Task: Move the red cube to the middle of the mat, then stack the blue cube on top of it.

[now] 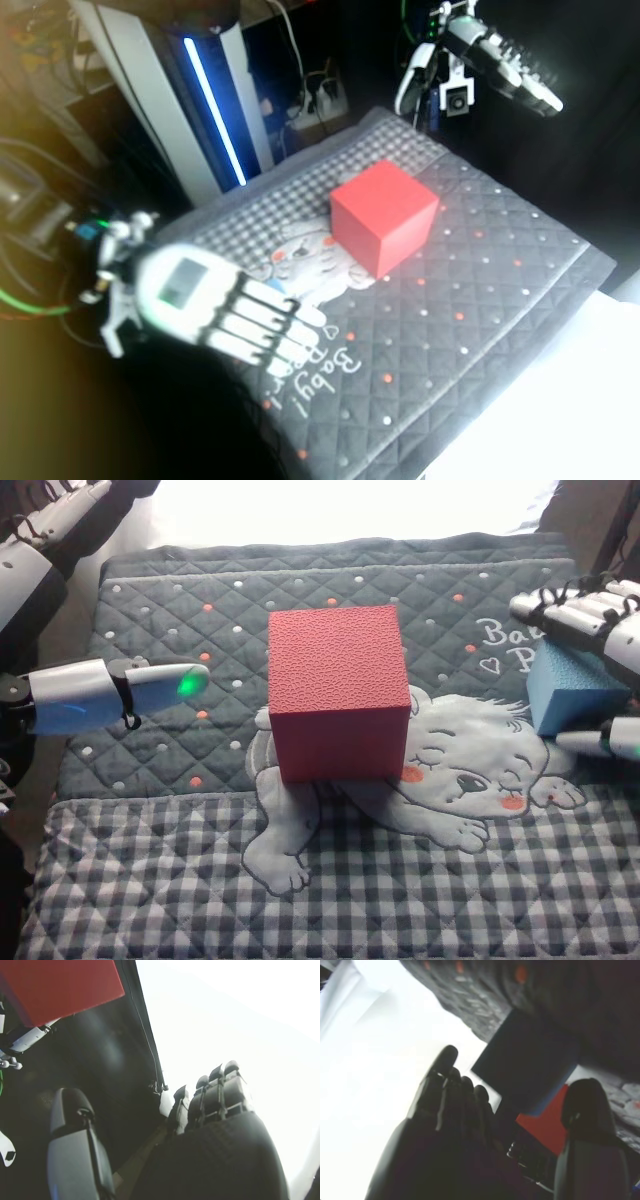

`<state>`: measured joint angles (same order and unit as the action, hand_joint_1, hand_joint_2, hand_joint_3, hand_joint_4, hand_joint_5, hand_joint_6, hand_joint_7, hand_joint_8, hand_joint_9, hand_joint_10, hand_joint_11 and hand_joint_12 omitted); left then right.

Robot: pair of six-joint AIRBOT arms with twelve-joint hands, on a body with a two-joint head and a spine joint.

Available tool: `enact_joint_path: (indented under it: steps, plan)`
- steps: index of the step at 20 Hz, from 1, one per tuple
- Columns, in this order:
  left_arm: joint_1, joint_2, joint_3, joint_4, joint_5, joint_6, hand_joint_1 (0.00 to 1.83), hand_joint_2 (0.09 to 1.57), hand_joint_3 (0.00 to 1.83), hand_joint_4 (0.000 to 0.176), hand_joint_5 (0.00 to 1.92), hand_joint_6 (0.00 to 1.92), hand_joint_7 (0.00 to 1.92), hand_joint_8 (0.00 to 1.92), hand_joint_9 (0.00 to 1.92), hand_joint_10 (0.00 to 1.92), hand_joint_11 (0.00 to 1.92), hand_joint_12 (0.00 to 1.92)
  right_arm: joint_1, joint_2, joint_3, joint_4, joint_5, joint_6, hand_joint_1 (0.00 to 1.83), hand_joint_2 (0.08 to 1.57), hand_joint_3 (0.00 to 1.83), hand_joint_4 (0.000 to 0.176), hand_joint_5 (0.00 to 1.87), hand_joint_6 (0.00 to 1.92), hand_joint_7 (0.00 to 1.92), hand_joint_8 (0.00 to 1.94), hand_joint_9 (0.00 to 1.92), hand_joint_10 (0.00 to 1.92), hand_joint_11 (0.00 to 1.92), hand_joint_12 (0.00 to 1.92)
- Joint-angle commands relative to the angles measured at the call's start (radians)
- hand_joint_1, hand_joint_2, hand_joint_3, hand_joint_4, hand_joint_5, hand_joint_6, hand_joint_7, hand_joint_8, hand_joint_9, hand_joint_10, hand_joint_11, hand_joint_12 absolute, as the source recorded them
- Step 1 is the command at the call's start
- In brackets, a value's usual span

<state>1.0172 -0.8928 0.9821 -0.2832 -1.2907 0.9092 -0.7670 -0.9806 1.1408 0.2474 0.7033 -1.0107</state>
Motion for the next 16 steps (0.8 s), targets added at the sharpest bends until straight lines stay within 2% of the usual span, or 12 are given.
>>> enact_joint_path:
  steps: [1,2,3,5,7,11,12,13,14,15,16]
  plan:
    - [-0.006,0.007,-0.001,0.006,-0.133,-0.003,0.72,0.93,0.01,0.111,0.0,0.0,0.0,0.0,0.0,0.0,0.0,0.0,0.022,0.007,0.006,-0.017,0.099,0.0,1.4,1.2,0.0,0.0,0.94,1.87,1.12,1.89,1.24,1.89,1.29,1.91]
    - [-0.005,0.009,-0.001,0.003,-0.134,-0.003,0.72,0.93,0.01,0.116,0.0,0.0,0.0,0.0,0.0,0.0,0.0,0.0,0.032,0.007,0.005,-0.022,0.099,-0.005,1.51,1.2,0.0,0.0,1.26,1.91,1.41,1.93,1.5,1.91,1.55,1.92]
    - [-0.002,0.01,-0.001,0.001,-0.136,-0.003,0.72,0.93,0.01,0.114,0.0,0.0,0.0,0.0,0.0,0.0,0.0,0.0,0.049,0.011,0.002,-0.04,0.099,-0.005,1.51,1.21,0.0,0.0,1.39,1.92,1.51,1.94,1.57,1.92,1.63,1.92]
    - [0.001,0.01,-0.004,0.004,-0.143,-0.003,0.71,0.94,0.01,0.131,0.0,0.0,0.0,0.0,0.0,0.0,0.0,0.0,0.081,0.036,-0.024,-0.084,0.102,-0.004,1.54,1.21,0.01,0.0,1.33,1.92,1.43,1.94,1.49,1.92,1.54,1.92]
    - [0.006,0.011,-0.006,0.003,-0.152,-0.003,0.78,0.96,0.02,0.154,0.0,0.0,0.0,0.0,0.0,0.0,0.0,0.0,0.126,0.072,-0.063,-0.152,0.122,-0.004,1.52,1.21,0.01,0.0,1.32,1.92,1.45,1.94,1.5,1.92,1.54,1.92]
    - [0.011,0.009,-0.002,0.0,-0.152,-0.003,0.78,0.97,0.01,0.126,0.0,0.0,0.0,0.0,0.0,0.0,0.0,0.0,0.217,0.094,-0.1,-0.257,0.182,0.002,1.56,1.2,0.01,0.0,1.22,1.92,1.33,1.94,1.38,1.92,1.45,1.92]
    - [0.013,0.008,-0.002,-0.001,-0.152,-0.003,0.79,0.96,0.01,0.134,0.0,0.0,0.0,0.0,0.0,0.0,0.0,0.0,0.23,0.096,-0.109,-0.265,0.208,0.002,1.54,1.2,0.01,0.0,1.23,1.92,1.33,1.94,1.37,1.92,1.46,1.92]
    - [0.014,0.007,-0.002,-0.001,-0.152,-0.003,0.79,0.97,0.01,0.131,0.0,0.0,0.0,0.0,0.0,0.0,0.0,0.0,0.234,0.096,-0.111,-0.268,0.218,0.002,1.51,1.2,0.02,0.0,1.24,1.92,1.34,1.94,1.38,1.92,1.48,1.92]
    - [0.014,0.006,-0.002,-0.001,-0.153,-0.003,0.8,0.97,0.01,0.118,0.0,0.0,0.0,0.0,0.0,0.0,0.0,0.0,0.239,0.095,-0.114,-0.273,0.233,0.002,1.53,1.2,0.02,0.0,1.25,1.92,1.33,1.94,1.38,1.92,1.48,1.92]
    - [0.015,0.003,-0.001,-0.003,-0.153,-0.003,0.8,0.97,0.01,0.125,0.0,0.0,0.0,0.0,0.0,0.0,0.0,0.0,0.253,0.095,-0.116,-0.281,0.25,0.002,1.53,1.19,0.01,0.0,1.19,1.92,1.31,1.94,1.37,1.92,1.48,1.92]
    - [0.015,0.0,0.001,-0.005,-0.153,-0.003,0.81,0.97,0.01,0.118,0.0,0.0,0.0,0.0,0.0,0.0,0.0,0.0,0.265,0.093,-0.116,-0.29,0.257,0.003,1.39,0.82,1.0,0.0,1.02,1.92,0.91,1.94,1.33,1.92,1.46,1.92]
